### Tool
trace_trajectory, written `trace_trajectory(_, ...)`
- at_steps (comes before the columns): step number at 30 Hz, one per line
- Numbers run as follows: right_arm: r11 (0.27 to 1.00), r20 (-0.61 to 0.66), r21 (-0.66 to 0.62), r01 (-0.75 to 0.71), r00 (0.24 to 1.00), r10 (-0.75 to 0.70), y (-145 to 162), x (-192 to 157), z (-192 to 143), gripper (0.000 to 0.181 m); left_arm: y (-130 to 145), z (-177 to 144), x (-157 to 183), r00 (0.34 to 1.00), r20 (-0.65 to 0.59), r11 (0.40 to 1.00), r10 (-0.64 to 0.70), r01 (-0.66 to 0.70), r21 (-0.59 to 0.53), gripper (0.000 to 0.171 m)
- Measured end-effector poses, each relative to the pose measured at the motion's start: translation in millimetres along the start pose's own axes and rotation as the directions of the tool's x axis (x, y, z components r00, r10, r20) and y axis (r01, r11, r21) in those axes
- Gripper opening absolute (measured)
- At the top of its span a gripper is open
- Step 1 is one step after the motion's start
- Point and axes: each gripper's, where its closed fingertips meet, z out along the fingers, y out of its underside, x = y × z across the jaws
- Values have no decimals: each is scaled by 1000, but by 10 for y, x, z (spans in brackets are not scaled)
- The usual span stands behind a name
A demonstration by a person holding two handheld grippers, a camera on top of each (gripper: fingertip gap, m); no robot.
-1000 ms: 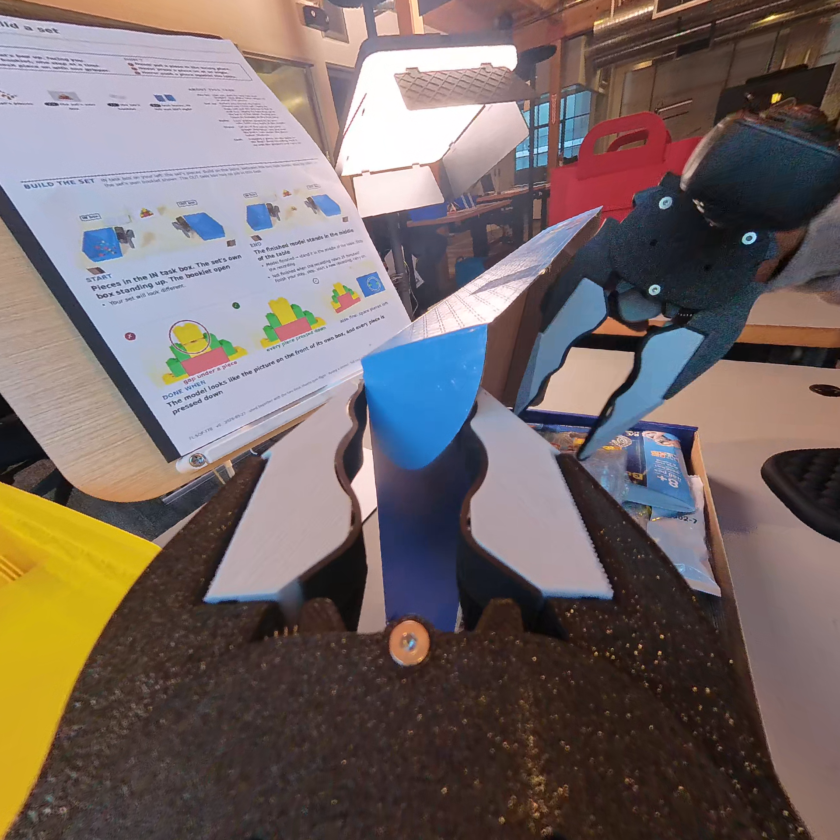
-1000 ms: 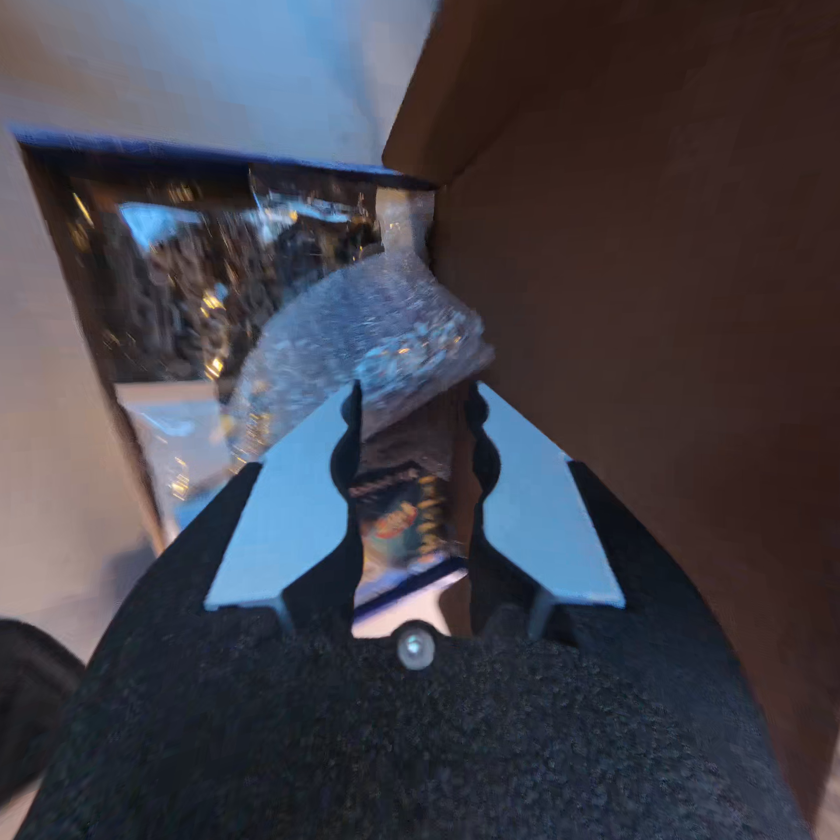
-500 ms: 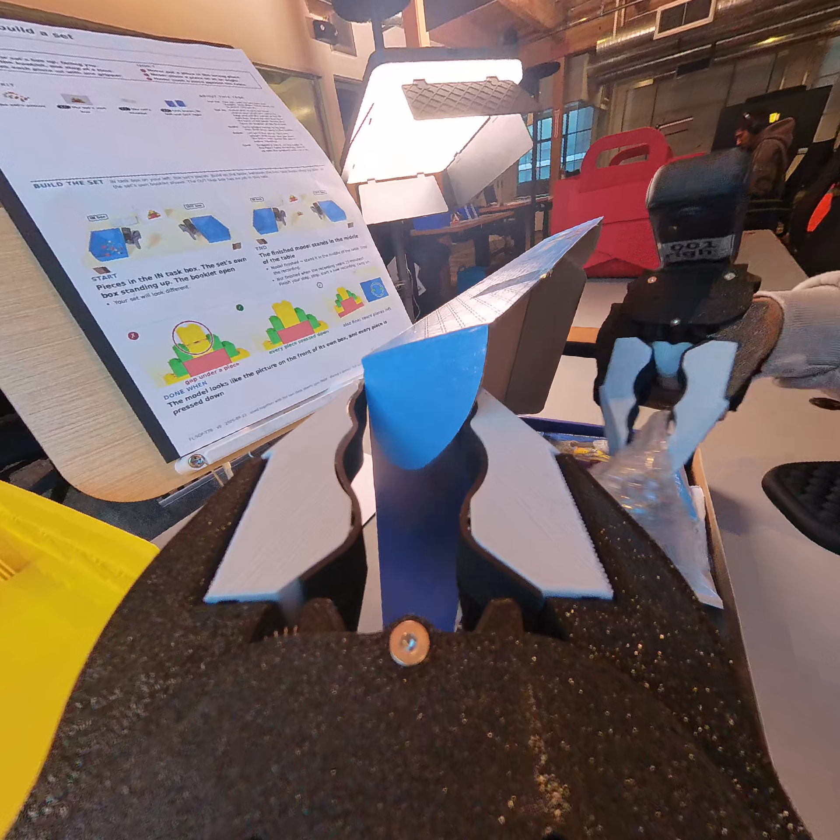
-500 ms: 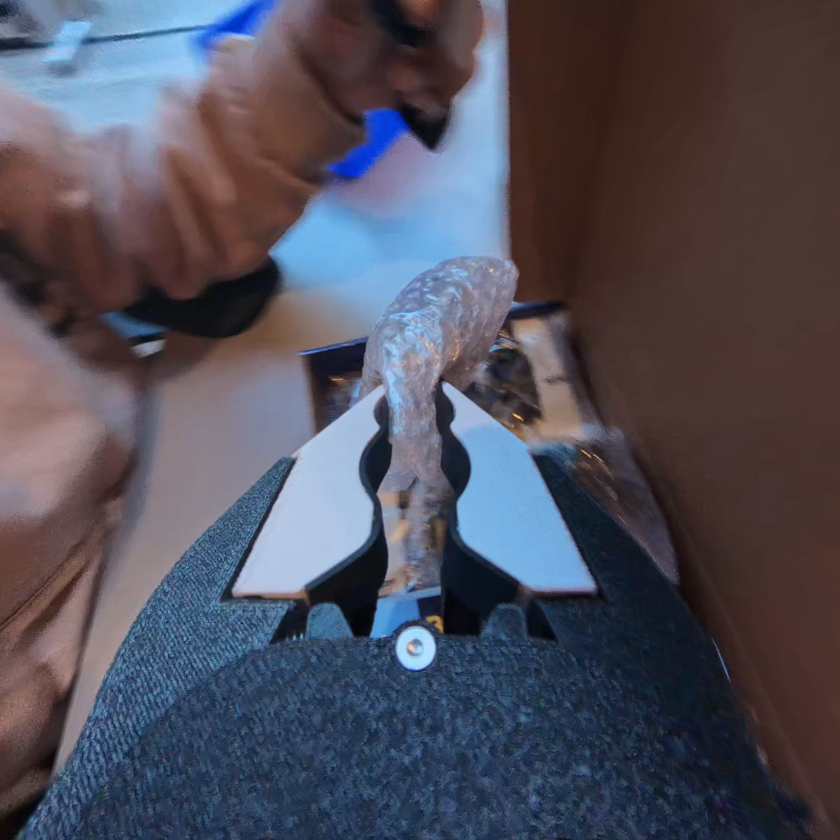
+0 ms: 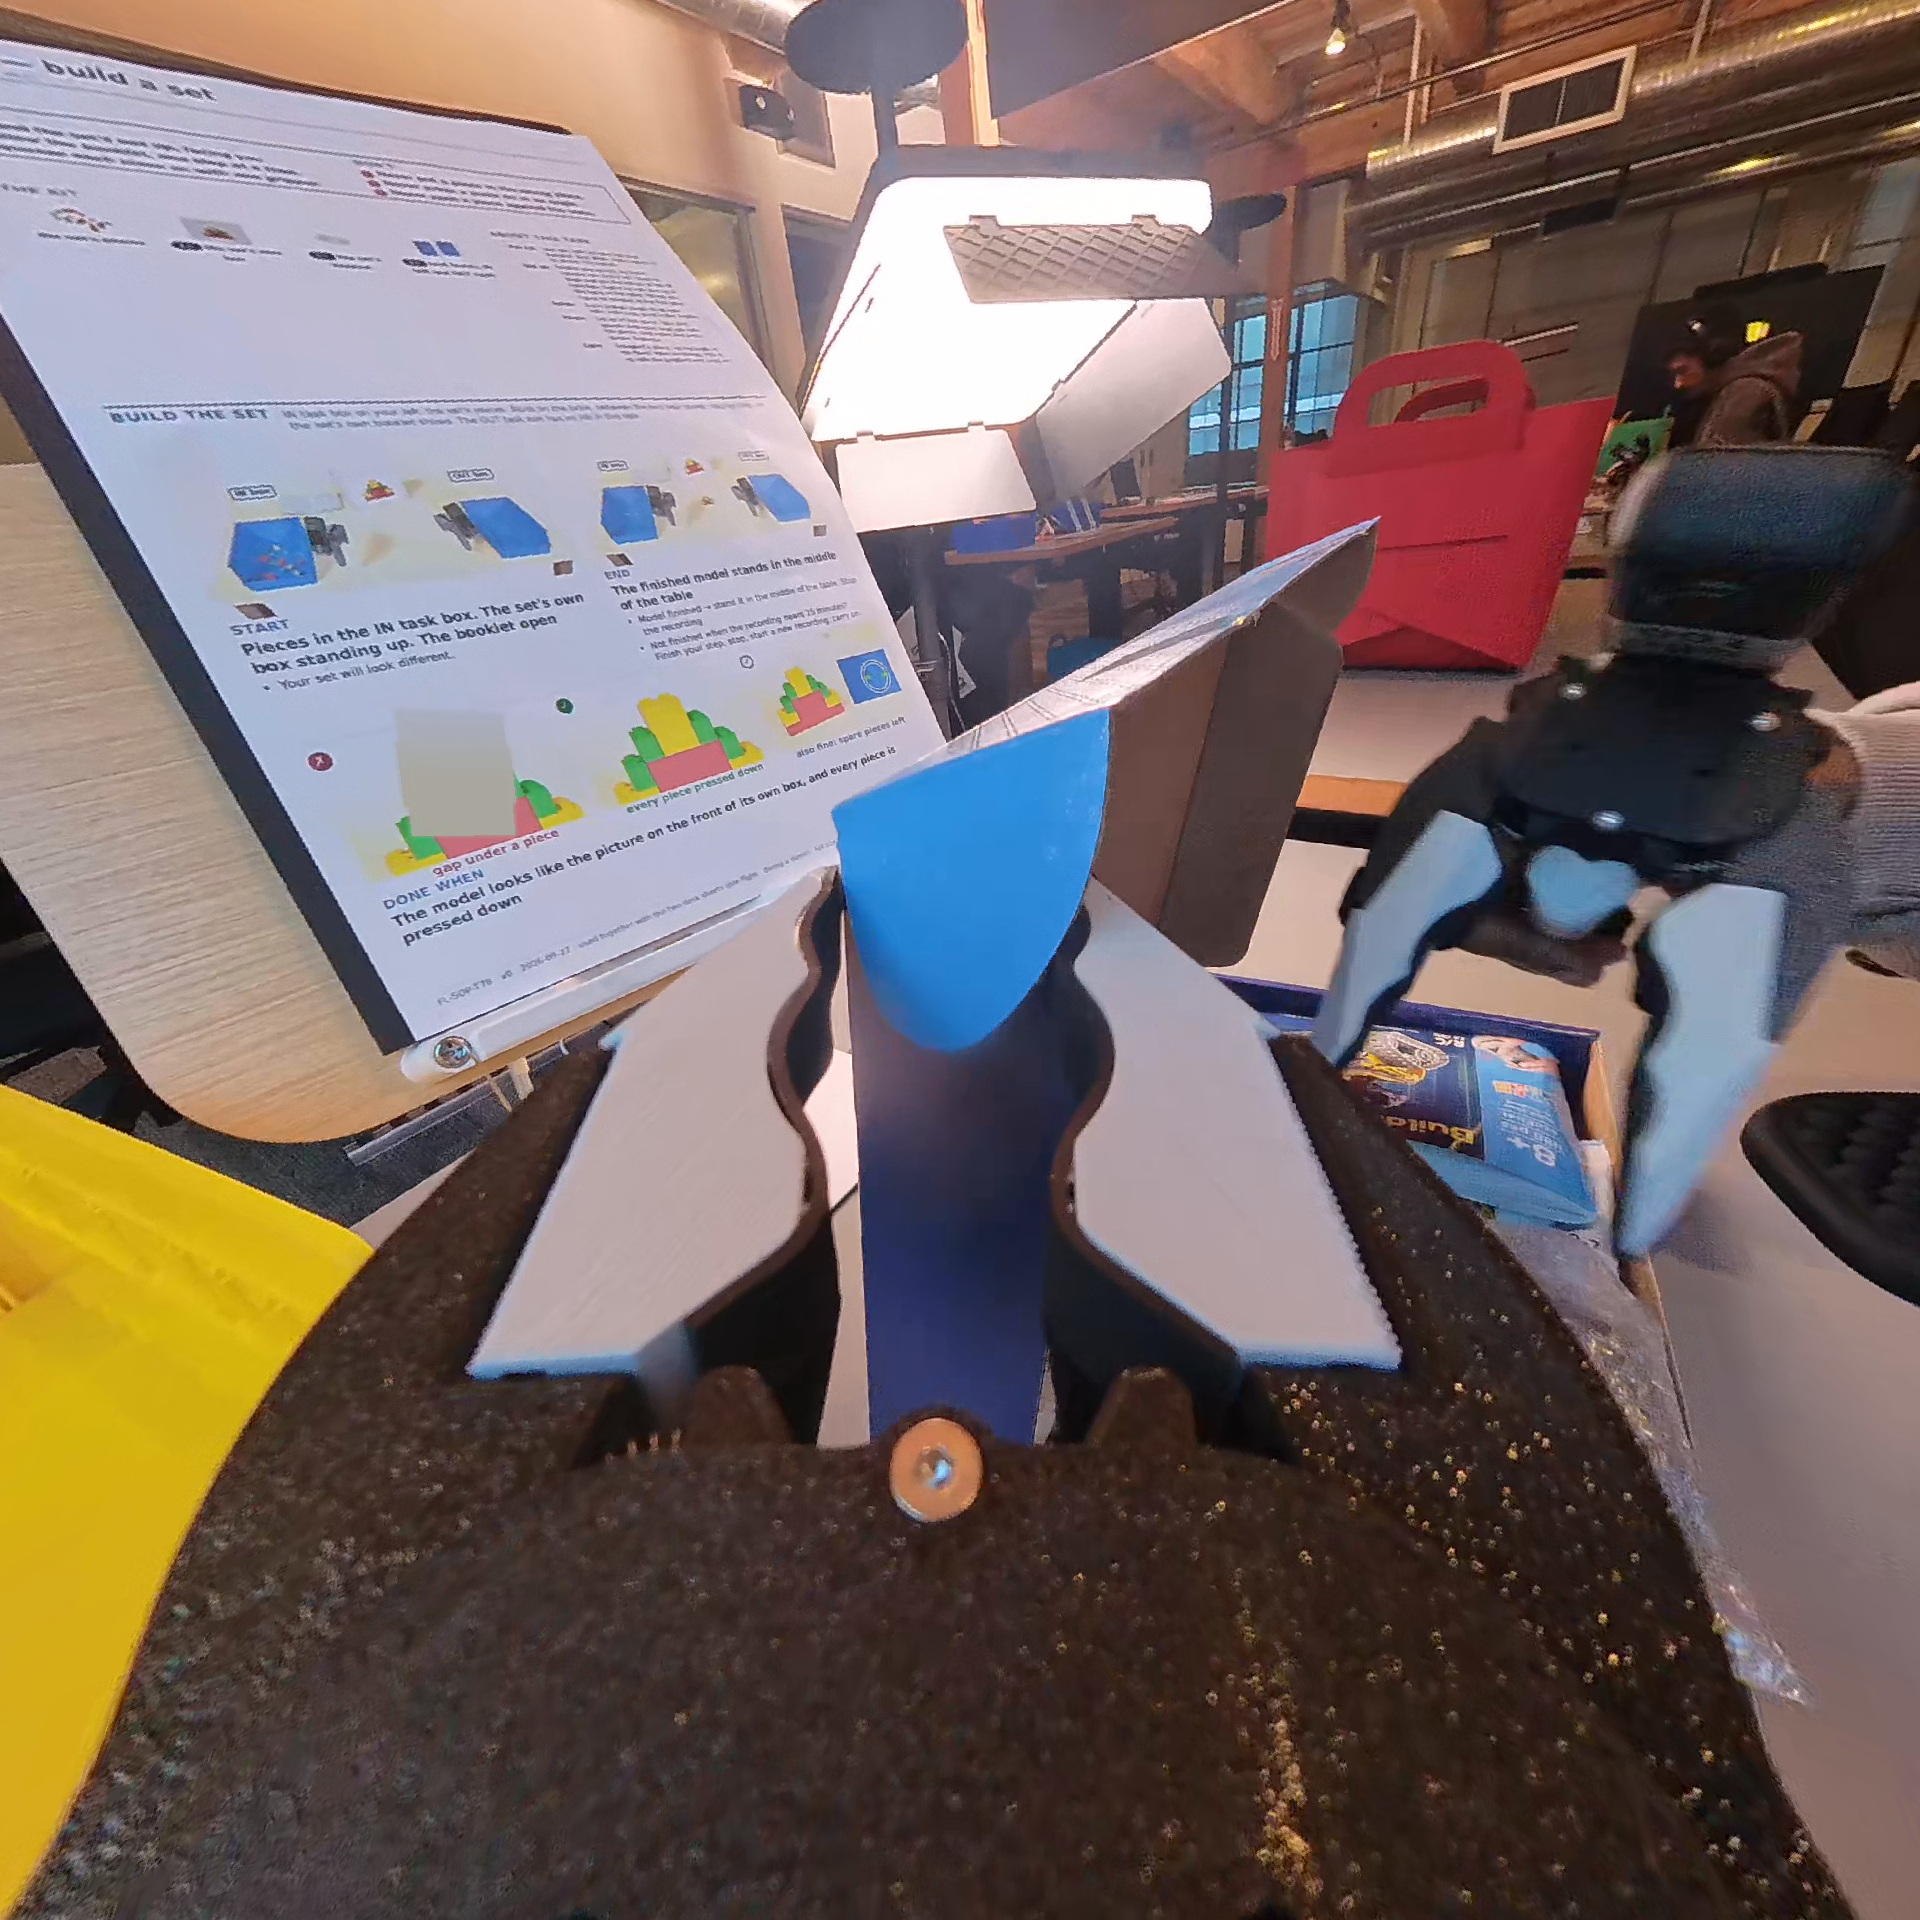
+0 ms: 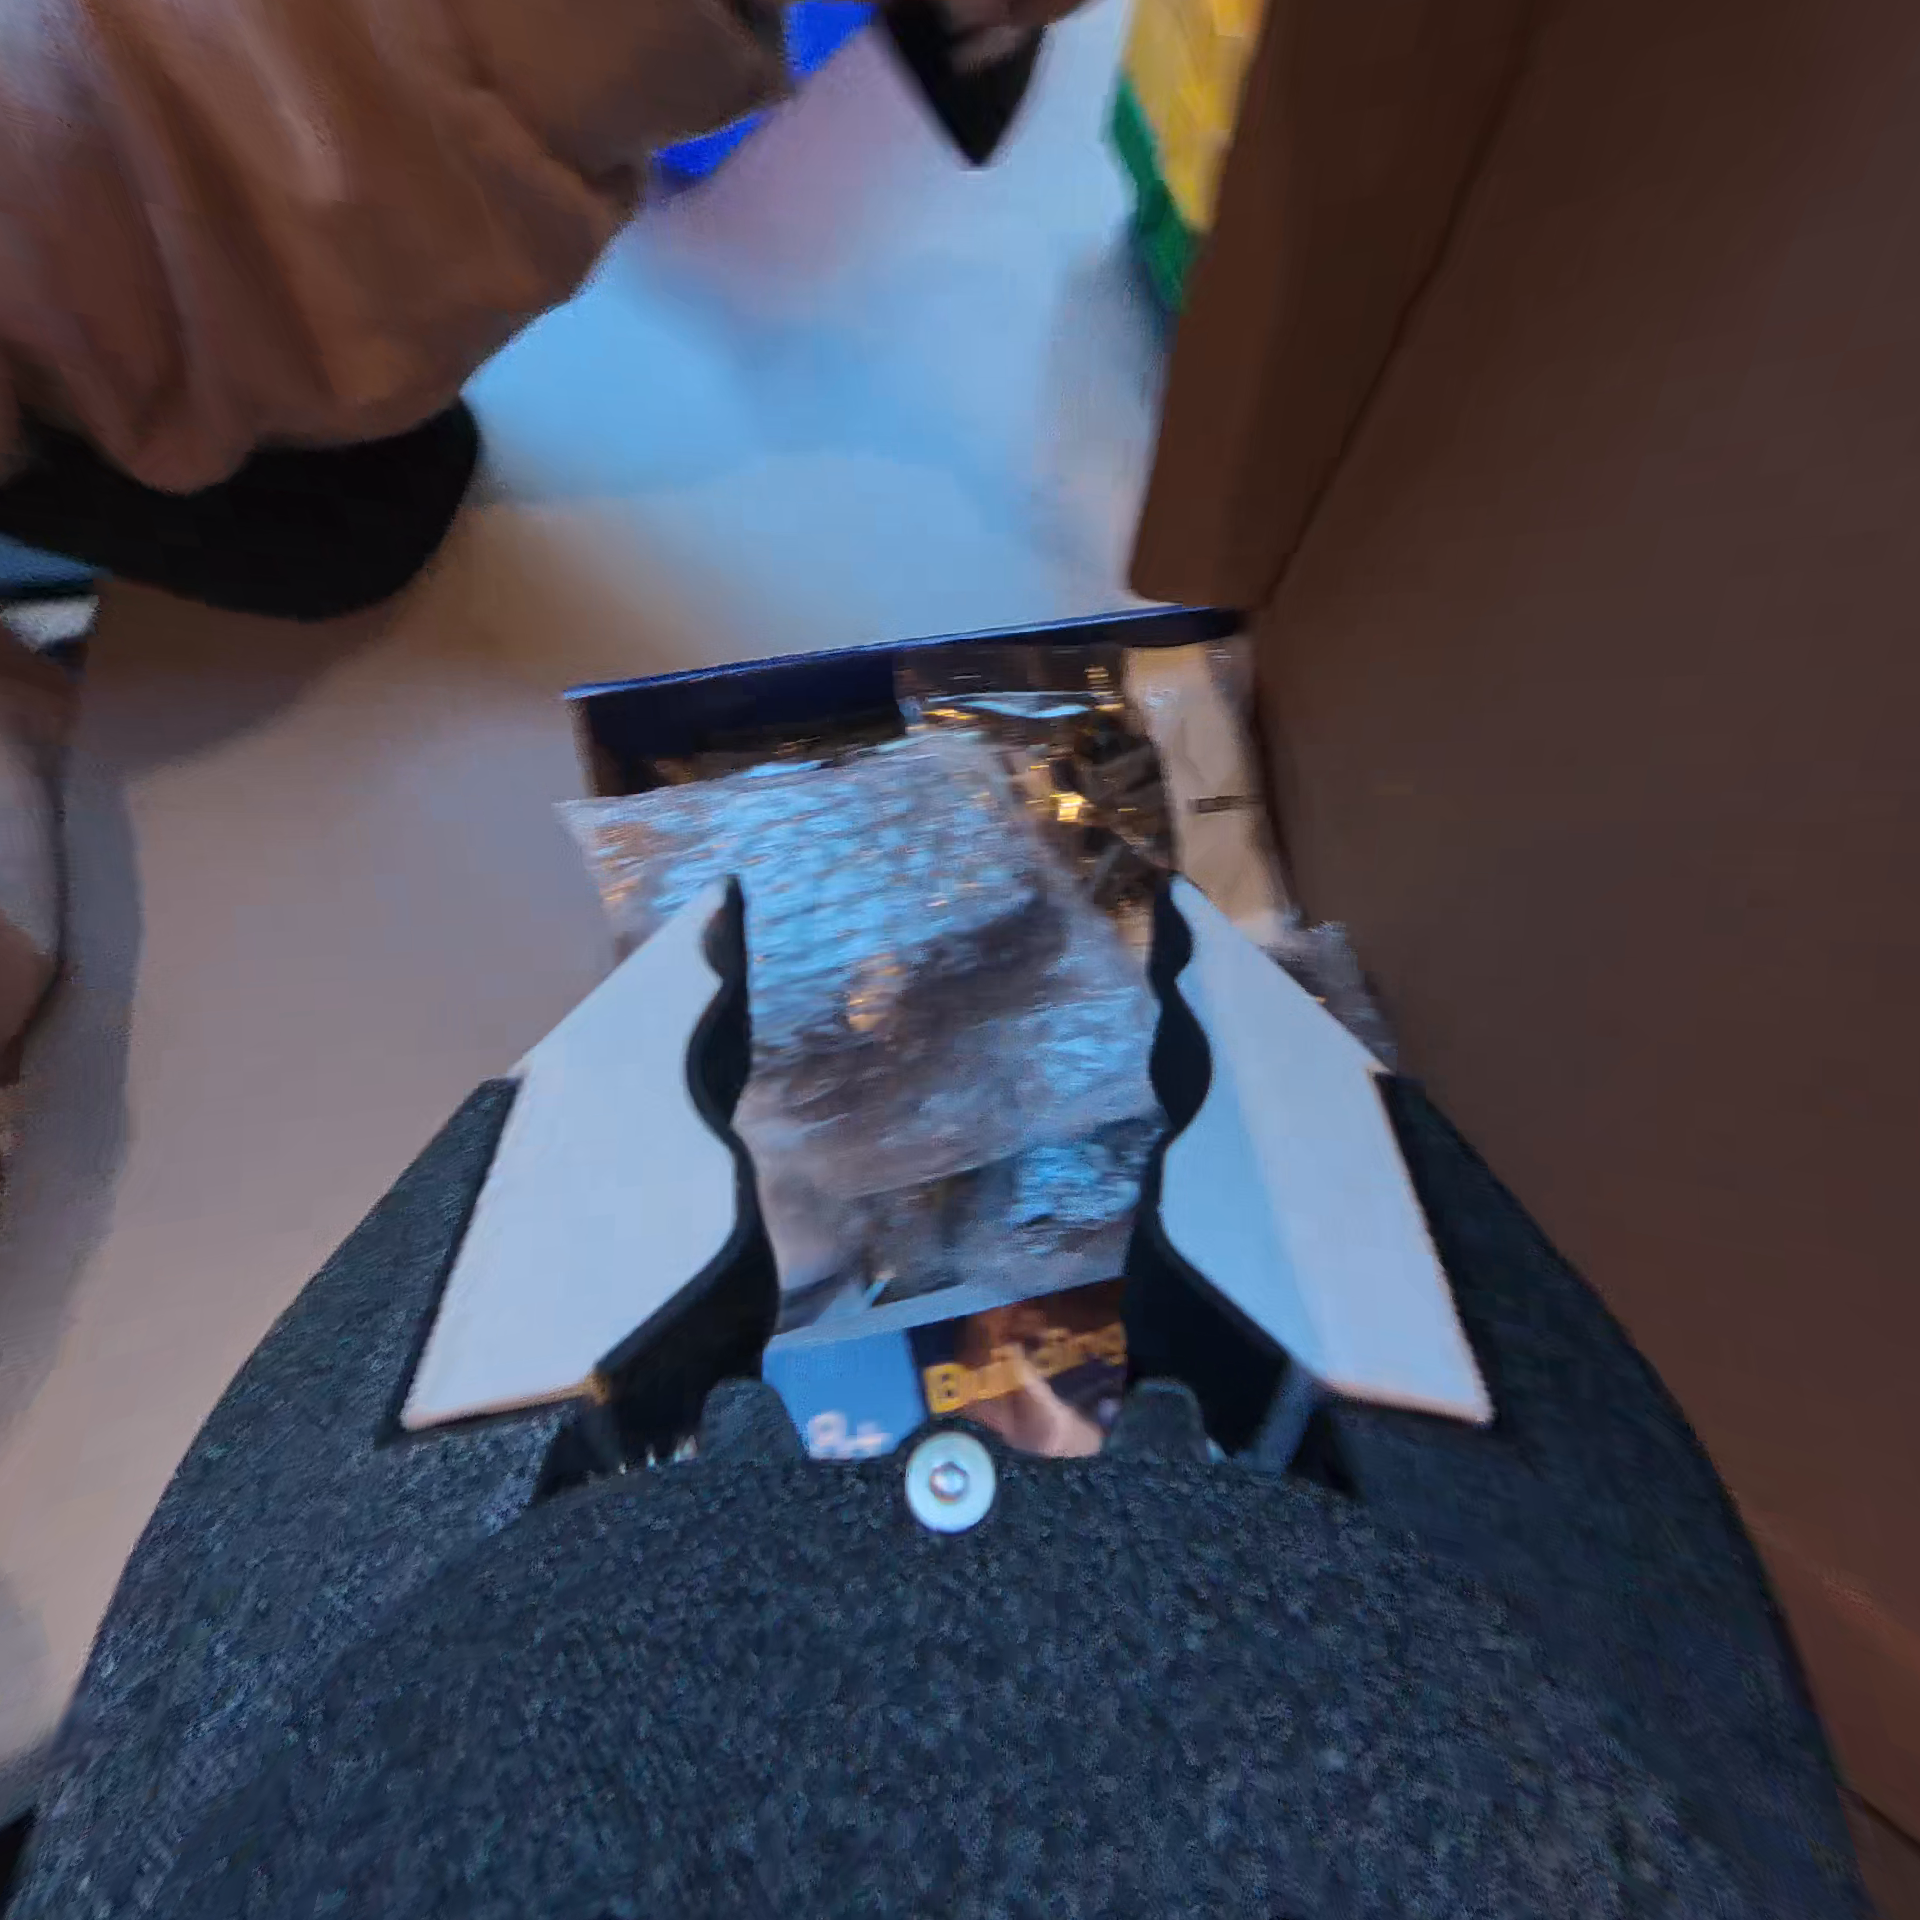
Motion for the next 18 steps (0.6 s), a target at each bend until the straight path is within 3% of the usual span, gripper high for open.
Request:
trace_trajectory(2,996,17,-72,46,999,-45,79,-280,118,93,-3,6,-1,1000,0,1000,-9,9,7,38)
trace_trajectory(4,978,-111,-177,108,985,-129,265,-209,356,95,-5,8,12,1000,-10,1000,-17,17,9,38)
trace_trajectory(5,986,-106,-154,56,992,-73,275,-215,453,99,0,5,28,1000,-19,1000,-15,15,1,37)
trace_trajectory(7,985,-104,-126,-115,989,103,271,-99,527,96,39,-5,29,1000,-10,999,20,-21,-37,34)
trace_trajectory(10,981,-161,-158,-113,983,87,276,107,440,66,132,-24,37,996,-10,990,88,-89,-113,26)
trace_trajectory(14,959,-101,-171,-226,972,211,399,108,473,67,145,10,22,999,-7,994,52,-52,-95,25)
trace_trajectory(16,961,-105,-198,-195,979,177,387,94,418,67,134,11,11,998,5,994,58,-57,-92,24)
trace_trajectory(18,981,-119,-127,-148,984,133,145,91,345,73,137,16,12,997,17,990,80,-77,-114,23)
